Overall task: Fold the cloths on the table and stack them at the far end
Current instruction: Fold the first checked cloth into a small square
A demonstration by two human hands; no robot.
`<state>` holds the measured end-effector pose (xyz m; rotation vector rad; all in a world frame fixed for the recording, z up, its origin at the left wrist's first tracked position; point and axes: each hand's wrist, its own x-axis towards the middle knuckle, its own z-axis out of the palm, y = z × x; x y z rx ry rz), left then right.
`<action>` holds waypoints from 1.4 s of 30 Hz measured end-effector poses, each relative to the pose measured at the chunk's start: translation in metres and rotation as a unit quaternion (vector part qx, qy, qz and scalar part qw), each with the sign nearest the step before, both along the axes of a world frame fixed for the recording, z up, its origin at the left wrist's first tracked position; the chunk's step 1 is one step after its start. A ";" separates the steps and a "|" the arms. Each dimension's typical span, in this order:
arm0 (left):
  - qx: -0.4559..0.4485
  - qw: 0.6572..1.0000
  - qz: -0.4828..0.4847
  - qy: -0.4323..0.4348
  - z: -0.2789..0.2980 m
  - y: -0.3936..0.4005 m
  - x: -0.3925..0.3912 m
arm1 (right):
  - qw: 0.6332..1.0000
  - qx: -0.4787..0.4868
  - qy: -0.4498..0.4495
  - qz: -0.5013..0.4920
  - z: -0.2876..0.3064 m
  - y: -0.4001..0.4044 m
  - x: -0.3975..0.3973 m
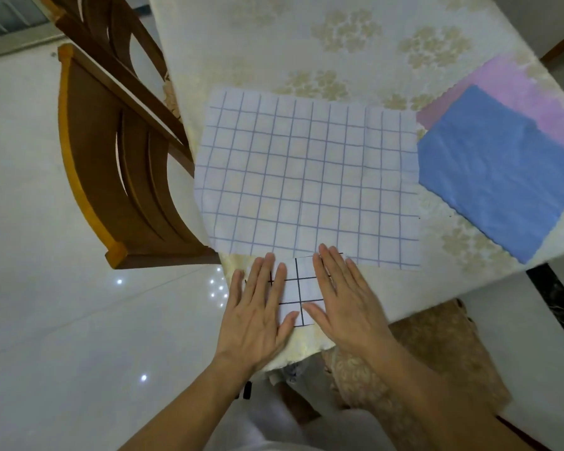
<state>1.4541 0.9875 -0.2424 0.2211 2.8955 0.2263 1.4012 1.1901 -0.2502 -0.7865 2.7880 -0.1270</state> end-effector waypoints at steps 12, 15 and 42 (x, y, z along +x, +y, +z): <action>0.001 1.000 0.008 0.012 -0.013 0.000 -0.009 | 1.000 -0.002 -0.008 0.031 -0.004 -0.017 -0.016; 0.005 1.000 0.015 0.014 -0.012 0.005 -0.008 | 1.000 -0.011 -0.007 0.029 -0.003 -0.016 -0.014; 0.131 0.958 0.253 0.041 0.023 -0.003 -0.005 | 0.991 -0.069 0.055 -0.102 0.019 0.007 -0.006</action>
